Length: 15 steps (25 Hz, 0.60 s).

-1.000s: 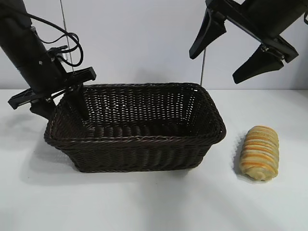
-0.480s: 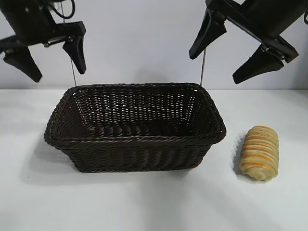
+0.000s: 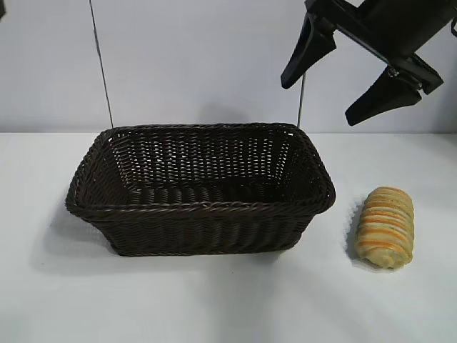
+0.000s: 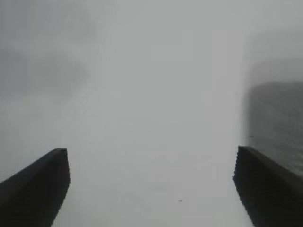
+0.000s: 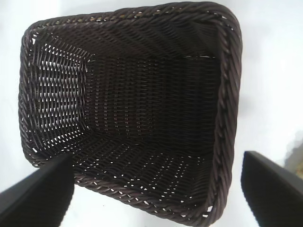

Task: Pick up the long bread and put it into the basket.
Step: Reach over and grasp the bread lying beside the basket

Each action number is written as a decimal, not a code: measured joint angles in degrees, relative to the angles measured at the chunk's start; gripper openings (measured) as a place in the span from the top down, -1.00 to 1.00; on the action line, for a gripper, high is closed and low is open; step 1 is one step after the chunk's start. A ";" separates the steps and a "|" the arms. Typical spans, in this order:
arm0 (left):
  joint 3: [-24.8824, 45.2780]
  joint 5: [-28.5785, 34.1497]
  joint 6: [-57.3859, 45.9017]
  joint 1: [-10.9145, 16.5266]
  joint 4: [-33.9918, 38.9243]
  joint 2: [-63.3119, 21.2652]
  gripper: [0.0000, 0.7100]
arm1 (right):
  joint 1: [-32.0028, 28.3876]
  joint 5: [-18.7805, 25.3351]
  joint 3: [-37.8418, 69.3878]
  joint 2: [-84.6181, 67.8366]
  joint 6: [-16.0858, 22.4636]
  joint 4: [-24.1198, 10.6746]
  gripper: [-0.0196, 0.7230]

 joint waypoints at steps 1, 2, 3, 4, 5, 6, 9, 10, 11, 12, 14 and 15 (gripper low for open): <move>0.00 0.16 0.77 1.13 -2.00 -1.43 -0.92 | 0.00 0.00 0.00 0.00 0.00 0.00 -0.89; 0.00 0.32 1.70 1.94 -3.95 -3.08 -0.92 | 0.00 0.04 0.00 0.00 0.00 0.00 -0.89; 0.00 0.36 2.64 2.68 -5.44 -4.87 -0.92 | 0.00 0.04 0.00 0.00 0.00 0.00 -0.89; 0.00 0.36 3.41 3.11 -6.77 -6.45 -0.92 | 0.00 0.04 0.00 0.00 0.00 0.00 -0.89; 0.00 0.42 4.18 3.27 -7.69 -8.57 -0.92 | 0.00 0.11 0.00 0.00 0.00 0.00 -0.89; 0.00 0.42 4.56 3.35 -8.19 -10.77 -0.92 | 0.00 0.23 0.00 0.00 0.00 0.00 -0.89; 0.00 1.23 5.69 3.35 -10.08 -17.68 -0.92 | 0.00 0.40 0.00 0.00 0.00 0.00 -0.89; 0.00 1.52 5.95 3.35 -10.73 -20.31 -0.92 | 0.00 0.40 0.00 0.00 0.00 0.00 -0.89; 0.00 1.69 6.18 3.35 -11.50 -22.56 -0.92 | 0.00 0.40 0.00 0.00 0.00 0.00 -0.89; 0.00 1.82 6.39 3.35 -12.13 -25.29 -0.92 | 0.00 0.45 0.00 0.00 0.00 0.00 -0.89; 0.00 1.88 6.69 2.54 -12.66 -30.69 -0.92 | 0.00 0.45 0.00 0.00 -0.05 0.00 -0.89; 0.00 1.96 6.86 1.70 -12.67 -32.83 -0.92 | 0.00 0.45 0.00 0.00 -0.06 0.00 -0.89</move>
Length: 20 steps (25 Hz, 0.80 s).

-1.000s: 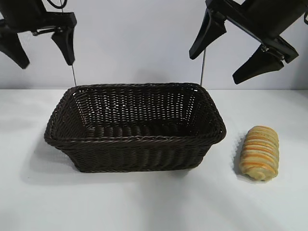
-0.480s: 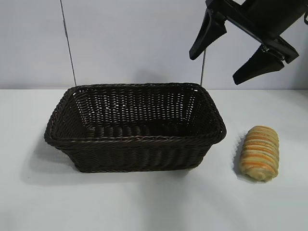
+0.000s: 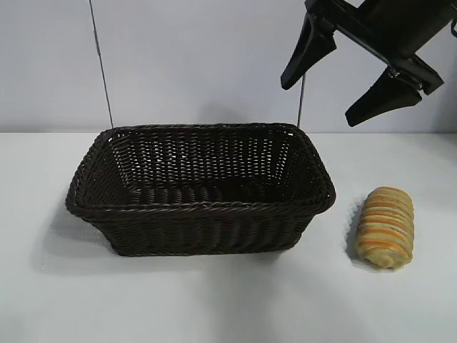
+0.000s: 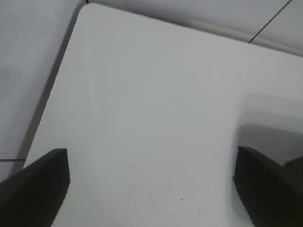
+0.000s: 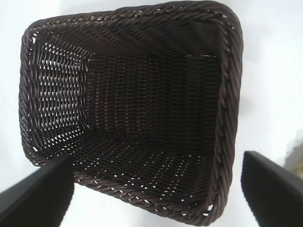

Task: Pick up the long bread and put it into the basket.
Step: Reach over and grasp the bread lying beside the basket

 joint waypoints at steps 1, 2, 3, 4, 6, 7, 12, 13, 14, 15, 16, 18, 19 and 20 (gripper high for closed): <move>0.00 0.06 0.07 -1.11 -0.16 -2.50 -0.92 | 0.00 0.00 0.00 0.00 -0.06 0.00 -0.89; 0.00 0.18 0.11 -2.22 -0.32 -4.85 -0.92 | 0.00 0.00 0.00 0.00 -0.14 0.00 -0.89; 0.00 0.32 0.29 -3.67 -0.51 -6.74 -0.92 | 0.00 0.00 0.00 0.00 -0.19 0.00 -0.89; 0.00 0.58 0.33 -5.10 -0.58 -8.88 -0.92 | 0.00 0.00 0.00 0.00 -0.19 0.00 -0.89; -0.05 1.01 0.45 -7.41 -0.52 -12.82 -0.92 | 0.00 0.00 0.00 0.00 -0.32 0.00 -0.89; -0.05 1.07 0.45 -8.26 -0.34 -14.36 -0.92 | 0.00 0.00 0.00 0.00 -0.55 0.00 -0.89; 3.72 1.17 0.45 -8.92 0.08 -23.39 -0.92 | 0.00 0.00 0.00 0.00 -1.06 0.00 -0.89; 5.95 1.17 0.68 -8.92 0.08 -25.36 -0.92 | 0.00 0.00 0.00 0.00 -1.06 0.00 -0.89; 8.71 1.17 1.01 -8.92 0.13 -27.04 -0.92 | 0.00 0.00 0.00 0.00 -1.06 0.00 -0.89; 11.95 1.01 1.45 -8.92 0.13 -29.10 -0.92 | 0.00 0.00 0.00 0.00 -1.06 0.00 -0.89; 14.90 0.61 2.02 -8.92 0.19 -31.19 -0.92 | 0.00 0.00 0.00 0.00 -1.06 0.00 -0.89; 22.44 -1.36 2.68 -8.92 -0.03 -35.11 -0.92 | 0.00 0.00 0.00 0.00 -1.06 0.00 -0.89; 26.28 -2.27 3.05 -9.10 -0.62 -37.24 -0.92 | 0.00 0.00 0.00 0.00 -1.11 0.00 -0.89; 29.44 -3.30 3.16 -9.27 -1.20 -39.35 -0.92 | 0.00 0.00 0.00 0.00 -1.17 0.00 -0.89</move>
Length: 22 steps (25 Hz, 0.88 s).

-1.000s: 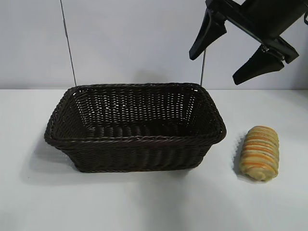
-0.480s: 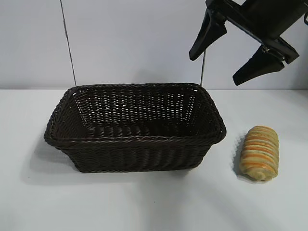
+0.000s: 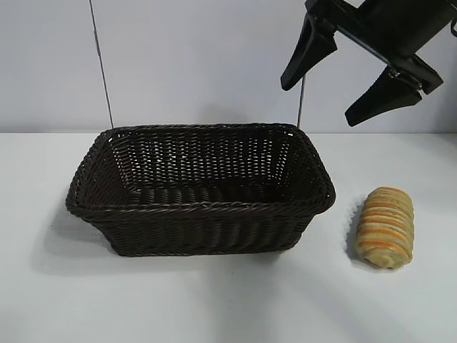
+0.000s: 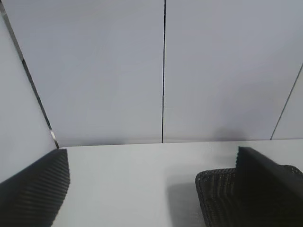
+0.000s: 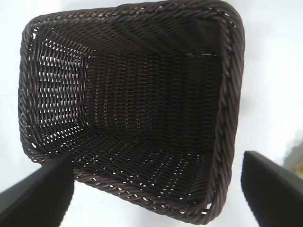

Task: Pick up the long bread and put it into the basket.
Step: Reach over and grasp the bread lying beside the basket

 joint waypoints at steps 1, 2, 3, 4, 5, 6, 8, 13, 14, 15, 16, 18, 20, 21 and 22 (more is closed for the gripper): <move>3.65 -0.47 0.11 -0.25 -0.71 -1.67 -0.92 | 0.00 0.00 0.00 0.00 -0.06 0.00 -0.89; 7.15 -0.67 0.11 -0.43 -1.38 -3.60 -0.92 | 0.00 0.07 0.00 0.00 -0.06 0.00 -0.89; 9.98 -0.82 0.11 -0.60 -1.84 -5.46 -0.92 | 0.00 0.19 0.00 0.00 -0.06 0.00 -0.89; 13.14 -0.89 0.11 -0.71 -2.03 -7.25 -0.92 | 0.00 0.19 0.00 0.00 -0.06 0.00 -0.89; 16.09 -0.82 0.11 -0.89 -2.03 -8.70 -0.92 | 0.00 0.19 0.00 0.00 -0.06 0.00 -0.89; 18.82 -0.65 0.16 -0.94 -1.98 -10.42 -0.92 | 0.00 0.19 0.00 0.00 -0.06 -0.05 -0.89; 23.28 0.34 0.16 -0.95 -1.98 -13.41 -0.92 | 0.00 0.19 0.00 0.00 -0.06 -0.05 -0.89; 32.14 1.79 0.16 -0.95 -1.98 -19.73 -0.92 | 0.00 0.19 0.00 0.00 -0.12 -0.05 -0.89; 33.50 2.04 0.16 -0.95 -1.98 -20.46 -0.92 | 0.00 0.19 0.00 0.00 -0.12 -0.05 -0.89; 35.17 2.31 0.16 -0.95 -1.98 -20.88 -0.92 | 0.00 0.19 0.00 0.00 -0.12 -0.05 -0.89; 36.91 2.55 0.16 -0.95 -1.92 -21.02 -0.92 | 0.00 0.23 0.00 0.00 -0.12 -0.05 -0.89; 39.94 2.57 0.16 -0.95 -1.74 -21.07 -0.92 | 0.00 0.23 0.00 0.00 -0.17 -0.05 -0.89; 42.65 2.57 0.16 -0.95 -1.53 -21.07 -0.92 | 0.00 0.23 0.00 0.00 -0.15 -0.05 -0.89; 43.21 2.57 0.16 -0.95 -1.32 -21.07 -0.92 | 0.00 0.23 0.00 0.00 -0.15 -0.05 -0.89; 43.41 2.25 0.16 -0.95 -1.25 -21.07 -0.92 | 0.00 0.23 0.00 0.00 -0.15 -0.05 -0.89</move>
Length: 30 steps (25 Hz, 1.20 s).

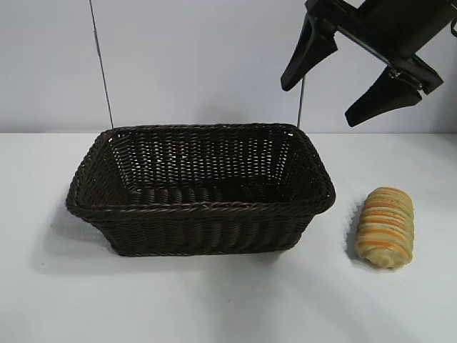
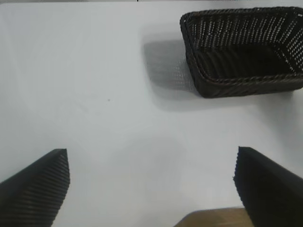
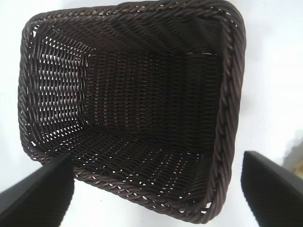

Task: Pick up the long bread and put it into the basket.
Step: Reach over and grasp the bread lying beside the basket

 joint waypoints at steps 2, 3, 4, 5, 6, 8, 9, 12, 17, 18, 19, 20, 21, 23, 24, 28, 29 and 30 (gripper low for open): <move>0.05 -0.95 0.00 0.00 0.46 0.00 -0.92 | 0.00 0.00 0.00 0.00 0.00 0.00 -0.89; 0.05 -1.34 0.00 0.00 0.89 0.00 -0.92 | 0.00 0.05 0.00 0.00 0.00 0.00 -0.89; 0.05 -1.54 0.00 0.00 1.61 0.00 -0.92 | 0.00 0.02 0.00 0.00 0.00 0.00 -0.89; 0.17 -1.73 0.00 0.00 2.43 -0.02 -0.92 | 0.00 0.02 0.00 0.00 0.00 0.00 -0.89; 0.39 -2.12 0.00 0.00 3.25 -0.02 -0.92 | 0.00 0.09 0.00 0.00 0.00 0.00 -0.89; 0.58 -2.66 0.00 0.00 4.60 -0.02 -0.92 | 0.00 0.14 0.00 0.00 -0.16 0.00 -0.89; 0.78 -3.15 0.00 0.00 4.98 -0.02 -0.92 | 0.00 0.20 0.00 0.00 -0.22 0.00 -0.89; 2.00 -5.54 0.00 0.00 5.11 -0.02 -0.92 | 0.00 0.20 0.00 0.00 -0.42 0.00 -0.89; 2.32 -6.35 0.00 0.00 5.11 -0.02 -0.92 | 0.00 0.20 0.00 0.00 -0.72 0.00 -0.89; 2.32 -6.54 0.00 0.00 5.11 -0.02 -0.92 | 0.00 0.20 0.00 0.00 -0.85 0.00 -0.89; 2.32 -6.56 0.00 0.00 5.11 -0.02 -0.92 | 0.00 0.22 0.00 0.00 -0.86 0.00 -0.89; 2.32 -6.56 0.00 0.00 5.11 -0.02 -0.92 | 0.00 0.29 0.00 0.00 -0.88 -0.06 -0.89; 2.32 -6.56 0.00 0.00 5.11 -0.02 -0.92 | 0.00 0.33 0.00 0.00 -1.01 -0.22 -0.89; 2.32 -6.56 0.00 0.00 5.11 -0.02 -0.92 | 0.00 0.39 0.00 0.00 -1.01 -0.44 -0.89; 2.32 -6.56 0.00 0.00 5.11 -0.02 -0.92 | 0.00 0.44 0.00 0.00 -1.01 -0.57 -0.89; 2.32 -6.56 0.00 0.00 5.11 -0.07 -0.92 | 0.00 0.44 0.00 0.00 -1.01 -0.69 -0.89; 2.32 -6.56 0.00 0.00 5.11 -0.15 -0.92 | 0.00 0.44 0.00 0.00 -1.06 -0.69 -0.89; 2.32 -6.56 0.00 0.00 5.13 -0.34 -0.92 | 0.00 0.44 0.00 0.00 -1.06 -0.69 -0.89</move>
